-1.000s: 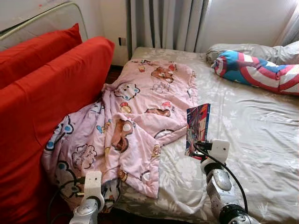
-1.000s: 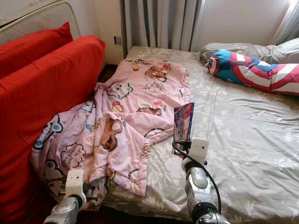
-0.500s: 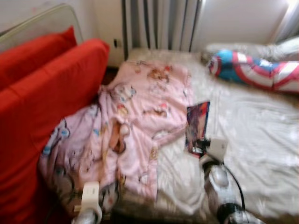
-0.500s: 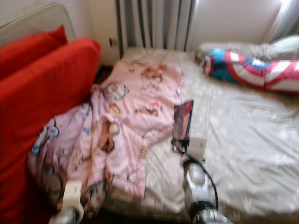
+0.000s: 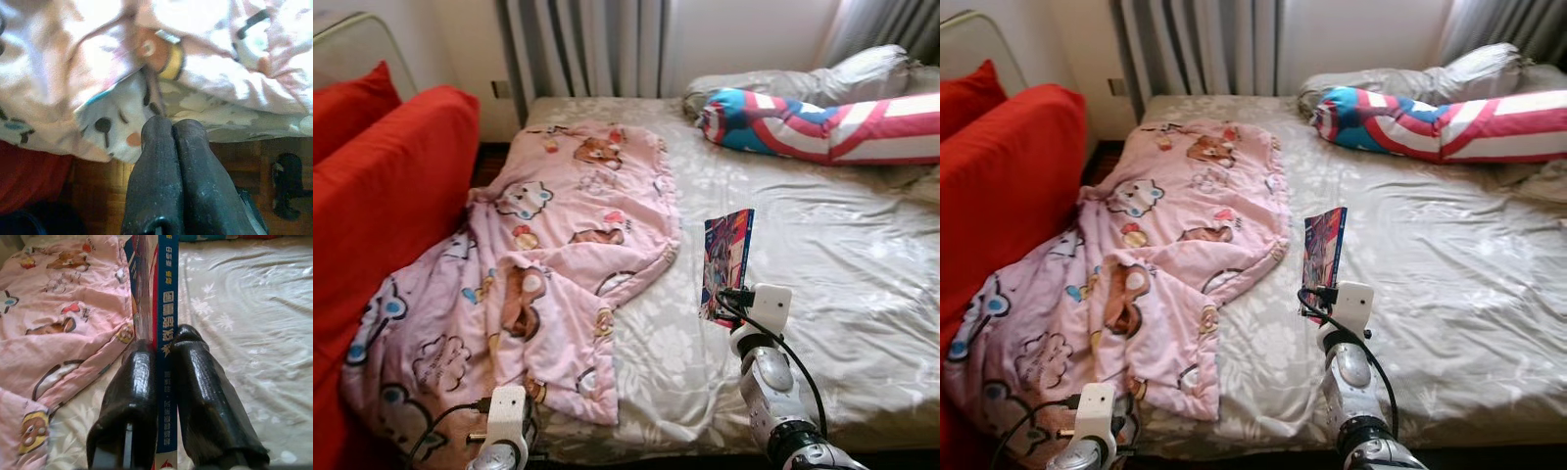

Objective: Clean up the room

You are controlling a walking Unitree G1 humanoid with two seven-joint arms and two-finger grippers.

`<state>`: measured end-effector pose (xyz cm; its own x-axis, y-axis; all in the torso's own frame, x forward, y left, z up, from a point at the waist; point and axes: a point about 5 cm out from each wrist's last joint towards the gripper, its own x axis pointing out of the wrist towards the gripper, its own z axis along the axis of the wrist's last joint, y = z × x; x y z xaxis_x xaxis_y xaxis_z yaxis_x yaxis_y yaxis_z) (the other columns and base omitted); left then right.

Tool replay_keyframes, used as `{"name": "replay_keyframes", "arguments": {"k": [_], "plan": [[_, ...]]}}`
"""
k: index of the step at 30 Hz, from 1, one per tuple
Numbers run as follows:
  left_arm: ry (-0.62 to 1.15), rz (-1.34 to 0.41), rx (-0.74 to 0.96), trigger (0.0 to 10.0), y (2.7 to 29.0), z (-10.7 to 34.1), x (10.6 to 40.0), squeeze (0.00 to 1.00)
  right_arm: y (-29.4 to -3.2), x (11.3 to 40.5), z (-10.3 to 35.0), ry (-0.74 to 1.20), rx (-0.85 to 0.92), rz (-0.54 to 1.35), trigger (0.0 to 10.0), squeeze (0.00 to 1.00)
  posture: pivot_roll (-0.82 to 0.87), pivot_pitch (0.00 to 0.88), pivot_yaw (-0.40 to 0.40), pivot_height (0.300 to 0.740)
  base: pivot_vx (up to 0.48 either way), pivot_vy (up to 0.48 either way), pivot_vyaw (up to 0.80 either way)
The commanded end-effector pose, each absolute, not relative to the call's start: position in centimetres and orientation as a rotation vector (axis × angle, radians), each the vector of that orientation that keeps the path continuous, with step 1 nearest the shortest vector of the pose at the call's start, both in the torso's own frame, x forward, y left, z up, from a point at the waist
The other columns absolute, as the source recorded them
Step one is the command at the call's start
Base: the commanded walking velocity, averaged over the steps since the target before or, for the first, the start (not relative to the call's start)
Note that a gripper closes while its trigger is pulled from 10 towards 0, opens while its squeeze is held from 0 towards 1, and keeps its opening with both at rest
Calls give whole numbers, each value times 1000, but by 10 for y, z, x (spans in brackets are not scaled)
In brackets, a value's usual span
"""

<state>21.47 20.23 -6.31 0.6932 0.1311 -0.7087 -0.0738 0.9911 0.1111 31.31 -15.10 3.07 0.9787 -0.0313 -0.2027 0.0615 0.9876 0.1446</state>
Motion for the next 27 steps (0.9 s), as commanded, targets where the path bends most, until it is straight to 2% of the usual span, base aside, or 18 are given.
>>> {"name": "replay_keyframes", "arguments": {"k": [1,13,27], "plan": [[815,107,80,10000,200,-67,209,0,-154,318,38,171,140,-51,10000,0,-42,40,-3,740,0,0,-781],[827,94,86,10000,199,-69,206,0,-153,318,37,175,141,-50,10000,0,-38,45,-4,740,0,0,-749],[841,86,101,10000,199,-70,204,0,-151,319,40,158,136,-30,10000,0,-40,47,-6,740,0,0,-364]]}}
